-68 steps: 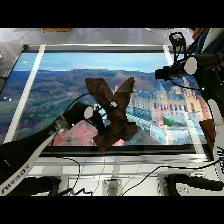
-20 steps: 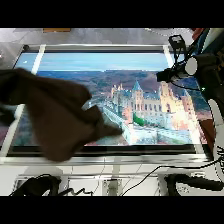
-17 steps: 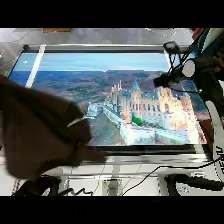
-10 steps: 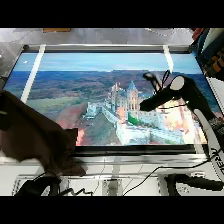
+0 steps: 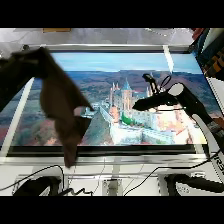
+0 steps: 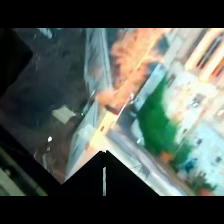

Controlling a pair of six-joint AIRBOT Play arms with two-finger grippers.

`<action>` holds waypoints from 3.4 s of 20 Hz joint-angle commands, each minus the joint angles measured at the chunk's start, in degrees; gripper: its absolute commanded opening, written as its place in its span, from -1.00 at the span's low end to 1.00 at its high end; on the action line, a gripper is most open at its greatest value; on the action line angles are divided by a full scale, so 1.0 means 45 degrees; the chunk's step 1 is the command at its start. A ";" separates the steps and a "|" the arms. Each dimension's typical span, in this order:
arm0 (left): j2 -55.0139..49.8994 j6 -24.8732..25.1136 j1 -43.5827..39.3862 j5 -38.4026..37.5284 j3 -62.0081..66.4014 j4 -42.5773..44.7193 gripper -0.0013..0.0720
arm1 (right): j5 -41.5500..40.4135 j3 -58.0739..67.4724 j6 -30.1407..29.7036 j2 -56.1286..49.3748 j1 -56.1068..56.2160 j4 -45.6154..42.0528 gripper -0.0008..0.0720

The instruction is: Fold the clothes and pants, and hang the long-sleeved shirts on hangers.

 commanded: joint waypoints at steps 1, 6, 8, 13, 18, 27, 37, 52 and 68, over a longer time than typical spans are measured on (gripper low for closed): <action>-0.2429 0.1462 -0.2365 0.1919 0.2419 -0.2200 -0.93 | -0.1744 0.0583 0.0165 0.0631 -0.0763 0.0044 -0.94; -0.3774 0.4051 -0.4551 0.2919 0.6067 -0.2195 -0.93 | -0.1923 0.1880 0.0389 0.1661 -0.2637 0.0010 -0.94; -0.3385 0.4036 -0.4133 0.2749 0.6188 -0.2001 -0.93 | -0.1885 0.1904 0.0393 0.2035 -0.3230 -0.0049 -0.94; -0.3172 0.2108 -0.0845 -0.2409 0.5610 -0.1710 -0.93 | -0.0680 0.1855 0.0384 0.2215 -0.3570 -0.0865 -0.94; -0.3453 -0.0889 0.1817 -0.5629 0.1593 0.1530 -0.94 | 0.0801 0.1797 0.0374 0.2030 -0.3570 -0.2288 -0.94; -0.3453 -0.0874 0.2244 -0.5595 -0.2307 0.1530 -0.93 | 0.2079 -0.2229 0.0097 0.0937 -0.3585 -0.3138 -0.95; -0.3453 -0.0879 0.2244 -0.5576 -0.2307 0.1530 -0.93 | 0.0092 -0.3993 0.1010 -0.0486 -0.3585 -0.0083 0.15; -0.3463 -0.0874 0.2249 -0.5566 -0.2312 0.1579 -0.93 | -0.1064 -0.3997 -0.1112 -0.2103 -0.3099 0.1787 -0.13; -0.1851 0.0675 0.3458 -0.5401 -0.1957 0.1583 -0.93 | -0.0209 0.0617 -0.1253 0.0656 -0.1549 0.1574 -0.95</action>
